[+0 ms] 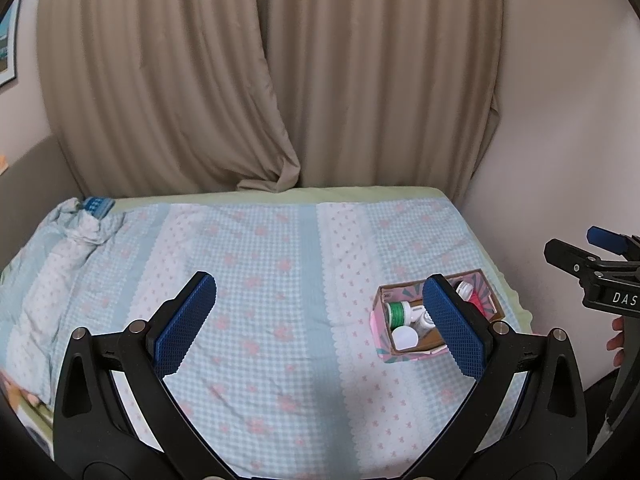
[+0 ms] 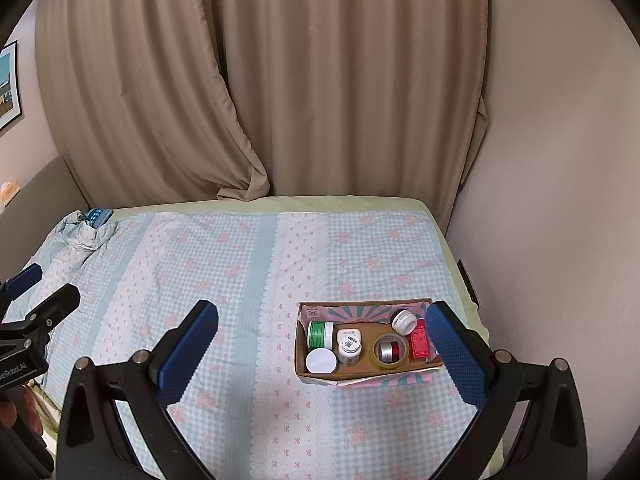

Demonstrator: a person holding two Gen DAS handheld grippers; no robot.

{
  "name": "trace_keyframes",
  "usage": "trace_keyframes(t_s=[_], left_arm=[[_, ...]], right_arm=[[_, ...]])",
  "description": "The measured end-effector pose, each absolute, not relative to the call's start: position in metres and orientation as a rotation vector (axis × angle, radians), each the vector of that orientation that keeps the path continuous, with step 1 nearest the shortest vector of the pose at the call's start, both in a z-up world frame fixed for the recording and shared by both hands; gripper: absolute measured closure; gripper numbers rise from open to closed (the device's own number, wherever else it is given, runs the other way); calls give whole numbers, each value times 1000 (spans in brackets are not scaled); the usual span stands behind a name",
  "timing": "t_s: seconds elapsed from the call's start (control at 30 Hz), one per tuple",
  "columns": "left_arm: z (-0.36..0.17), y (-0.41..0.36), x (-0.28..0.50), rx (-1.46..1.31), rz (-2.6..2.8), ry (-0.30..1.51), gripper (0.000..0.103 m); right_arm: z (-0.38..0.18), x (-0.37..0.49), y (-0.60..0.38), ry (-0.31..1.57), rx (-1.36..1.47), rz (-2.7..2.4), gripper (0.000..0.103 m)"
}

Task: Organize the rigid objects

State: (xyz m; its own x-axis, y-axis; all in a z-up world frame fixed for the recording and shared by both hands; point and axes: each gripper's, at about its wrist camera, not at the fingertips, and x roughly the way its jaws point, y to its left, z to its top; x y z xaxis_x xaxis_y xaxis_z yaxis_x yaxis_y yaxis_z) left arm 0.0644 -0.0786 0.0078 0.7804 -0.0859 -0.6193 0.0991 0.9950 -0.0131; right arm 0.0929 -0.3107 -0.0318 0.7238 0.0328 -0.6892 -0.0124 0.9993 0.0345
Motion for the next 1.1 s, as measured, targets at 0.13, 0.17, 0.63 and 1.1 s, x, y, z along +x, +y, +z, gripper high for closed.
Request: trace_keyframes(t_s=[0.13,0.17,0.63,1.1], left_arm=[[8,-77,63,11,-105,669,0],[8,-77,63,10,-107,670,0],[11,-71,57,4,-80,673,0],[16,-57,49,-20,-29,620,0]], right_arm=[[-32,94,-310,763,29,22,0],[-32,93,-310,762,27,21,0],[-25,87,-308,749,27,16,0],[-22,86,-305,746,29,15,0]])
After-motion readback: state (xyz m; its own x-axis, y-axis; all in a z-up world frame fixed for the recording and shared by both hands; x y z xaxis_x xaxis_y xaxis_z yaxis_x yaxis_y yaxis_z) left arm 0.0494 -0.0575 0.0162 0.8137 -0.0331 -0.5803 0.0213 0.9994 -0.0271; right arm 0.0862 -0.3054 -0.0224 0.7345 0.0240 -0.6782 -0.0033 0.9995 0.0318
